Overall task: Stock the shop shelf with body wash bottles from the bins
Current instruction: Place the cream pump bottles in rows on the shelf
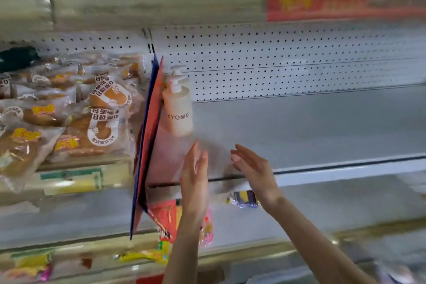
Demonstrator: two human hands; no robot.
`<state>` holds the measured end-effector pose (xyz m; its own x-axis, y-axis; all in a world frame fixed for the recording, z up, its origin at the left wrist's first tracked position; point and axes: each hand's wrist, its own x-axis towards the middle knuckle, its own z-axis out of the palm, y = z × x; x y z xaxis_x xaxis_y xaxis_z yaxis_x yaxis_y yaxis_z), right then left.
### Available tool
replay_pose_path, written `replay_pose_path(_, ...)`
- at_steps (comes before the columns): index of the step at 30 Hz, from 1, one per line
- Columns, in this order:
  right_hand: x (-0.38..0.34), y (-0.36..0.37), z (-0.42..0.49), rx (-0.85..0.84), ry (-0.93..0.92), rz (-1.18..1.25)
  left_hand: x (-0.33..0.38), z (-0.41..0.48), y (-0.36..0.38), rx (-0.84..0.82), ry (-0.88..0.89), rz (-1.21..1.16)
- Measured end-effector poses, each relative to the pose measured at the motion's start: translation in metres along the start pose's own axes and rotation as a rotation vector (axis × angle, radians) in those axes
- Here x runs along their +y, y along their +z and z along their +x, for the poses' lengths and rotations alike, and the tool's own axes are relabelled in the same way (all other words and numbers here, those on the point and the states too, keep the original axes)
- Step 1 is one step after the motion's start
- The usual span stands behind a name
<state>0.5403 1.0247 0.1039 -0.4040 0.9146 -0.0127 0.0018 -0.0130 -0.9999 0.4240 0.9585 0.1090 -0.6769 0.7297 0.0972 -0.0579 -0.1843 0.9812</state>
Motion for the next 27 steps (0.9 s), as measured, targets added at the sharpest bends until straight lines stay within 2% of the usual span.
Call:
replay_pose_path(4,0.032,-0.069,-0.083,0.045,0.07,0.052,-0.019,-0.071,0.027,-0.111,0.006,0.021)
replay_pose_path(7,0.09,-0.131,-0.146,0.14,0.25,0.011,-0.054,-0.124,0.039,-0.201,-0.082,0.063)
replay_pose_path(11,0.176,-0.202,-0.224,0.251,0.536,0.041,-0.126,-0.192,0.047,-0.297,-0.291,0.202)
replay_pose_path(13,0.219,-0.223,-0.251,0.354,0.667,0.138,-0.166,-0.221,0.049,-0.318,-0.418,0.245)
replay_pose_path(15,0.257,-0.236,-0.273,0.402,0.725,0.244,-0.203,-0.249,0.053,-0.352,-0.525,0.303)
replay_pose_path(19,0.301,-0.247,-0.291,0.417,0.886,0.169,-0.261,-0.298,0.071,-0.384,-0.713,0.372)
replay_pose_path(23,0.355,-0.27,-0.295,0.448,0.958,0.037,-0.301,-0.319,0.088,-0.433,-0.797,0.451)
replay_pose_path(27,0.381,-0.295,-0.281,0.479,0.91,-0.052,-0.339,-0.311,0.114,-0.438,-0.833,0.487)
